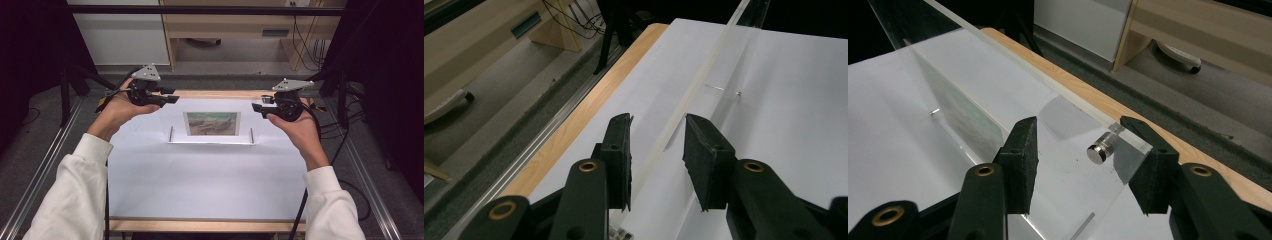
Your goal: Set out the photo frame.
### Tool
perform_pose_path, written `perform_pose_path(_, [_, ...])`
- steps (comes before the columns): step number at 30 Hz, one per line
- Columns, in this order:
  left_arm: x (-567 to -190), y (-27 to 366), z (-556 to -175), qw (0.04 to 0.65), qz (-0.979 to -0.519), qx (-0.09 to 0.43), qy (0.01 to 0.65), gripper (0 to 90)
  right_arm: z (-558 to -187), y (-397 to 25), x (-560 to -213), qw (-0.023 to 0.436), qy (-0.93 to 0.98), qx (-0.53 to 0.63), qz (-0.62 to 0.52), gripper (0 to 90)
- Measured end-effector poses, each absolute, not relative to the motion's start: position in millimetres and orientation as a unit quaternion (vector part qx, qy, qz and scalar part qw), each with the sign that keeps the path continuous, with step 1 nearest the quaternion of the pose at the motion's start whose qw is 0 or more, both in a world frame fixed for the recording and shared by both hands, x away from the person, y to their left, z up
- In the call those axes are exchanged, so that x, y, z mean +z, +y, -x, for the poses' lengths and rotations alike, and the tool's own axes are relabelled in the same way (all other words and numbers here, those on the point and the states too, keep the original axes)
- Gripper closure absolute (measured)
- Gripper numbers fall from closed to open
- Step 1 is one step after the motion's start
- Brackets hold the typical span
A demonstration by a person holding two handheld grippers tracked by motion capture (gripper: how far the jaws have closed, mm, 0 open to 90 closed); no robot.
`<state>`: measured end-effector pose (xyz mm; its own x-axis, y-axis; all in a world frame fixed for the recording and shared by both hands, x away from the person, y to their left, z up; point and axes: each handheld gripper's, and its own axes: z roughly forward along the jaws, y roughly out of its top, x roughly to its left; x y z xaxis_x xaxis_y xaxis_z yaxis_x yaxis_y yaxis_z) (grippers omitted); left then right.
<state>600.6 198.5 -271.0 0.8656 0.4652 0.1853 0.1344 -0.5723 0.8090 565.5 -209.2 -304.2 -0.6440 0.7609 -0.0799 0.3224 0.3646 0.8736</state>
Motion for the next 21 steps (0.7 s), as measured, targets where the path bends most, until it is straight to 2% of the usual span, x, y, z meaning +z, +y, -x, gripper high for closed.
perform_pose_path(11, [-272.9,194.2,-601.5,0.427,-0.858,0.212,0.190,59.9,-571.1,-209.1,-304.4,0.244,0.786,0.449,-0.348,51.0])
perform_pose_path(16, [-272.6,196.7,-598.3,0.442,-0.840,0.230,0.216,47.4,-574.0,-208.7,-304.3,0.242,0.784,0.450,-0.353,50.8])
perform_pose_path(21, [-271.6,205.7,-586.7,0.468,-0.812,0.250,0.245,40.1,-577.9,-208.7,-305.0,0.241,0.781,0.452,-0.358,50.6])
